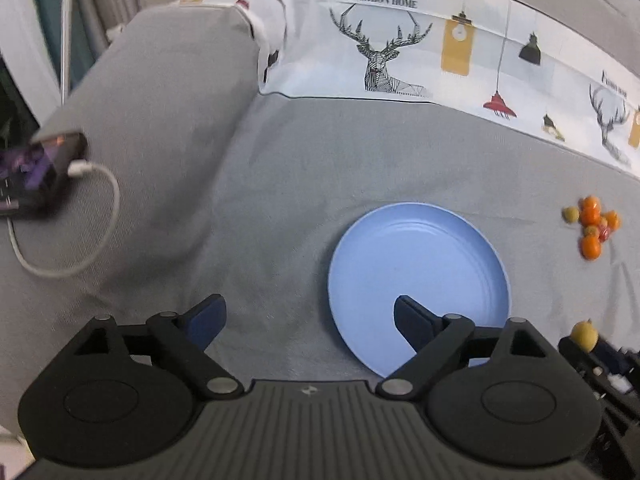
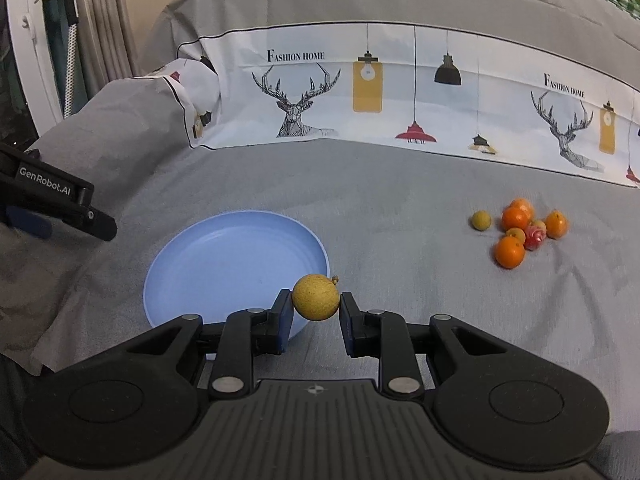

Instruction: Organize fruits

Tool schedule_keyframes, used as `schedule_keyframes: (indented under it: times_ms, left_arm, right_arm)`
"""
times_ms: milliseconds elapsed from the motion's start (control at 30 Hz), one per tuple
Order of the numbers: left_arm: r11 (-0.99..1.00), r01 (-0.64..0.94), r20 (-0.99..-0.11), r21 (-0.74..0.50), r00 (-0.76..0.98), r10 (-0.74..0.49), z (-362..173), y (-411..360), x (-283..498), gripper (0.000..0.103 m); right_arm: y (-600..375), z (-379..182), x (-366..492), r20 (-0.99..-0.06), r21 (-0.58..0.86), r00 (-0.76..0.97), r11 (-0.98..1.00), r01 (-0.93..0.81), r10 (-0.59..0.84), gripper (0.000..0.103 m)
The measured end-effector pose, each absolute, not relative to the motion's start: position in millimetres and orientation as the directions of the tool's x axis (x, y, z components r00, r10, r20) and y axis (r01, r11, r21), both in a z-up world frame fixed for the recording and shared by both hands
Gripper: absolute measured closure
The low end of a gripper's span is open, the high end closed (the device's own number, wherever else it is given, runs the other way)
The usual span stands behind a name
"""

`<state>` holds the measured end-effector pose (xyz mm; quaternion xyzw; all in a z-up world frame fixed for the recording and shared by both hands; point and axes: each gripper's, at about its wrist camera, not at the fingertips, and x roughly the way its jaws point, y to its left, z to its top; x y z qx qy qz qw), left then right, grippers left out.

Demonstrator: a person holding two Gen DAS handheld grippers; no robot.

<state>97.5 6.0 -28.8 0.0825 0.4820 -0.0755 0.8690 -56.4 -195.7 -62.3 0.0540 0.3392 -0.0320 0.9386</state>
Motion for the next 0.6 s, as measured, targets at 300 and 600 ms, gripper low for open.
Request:
schedule_keyframes:
  times_ms: [300,600]
  left_arm:
    - [0.960,0.250,-0.845,0.125,0.534,-0.029,-33,-2,104,0.002]
    - [0.878,0.466,-0.815,0.111,0.548,-0.188,-33,-96,115,0.002]
  right_arm:
    - [-194,-67,-44,-0.640,0.090,0.768,0.995,0.044,0.024,0.077]
    - [-273,-83,-43,-0.638,0.062,0.742,0.947,0.316,-0.206,0.077]
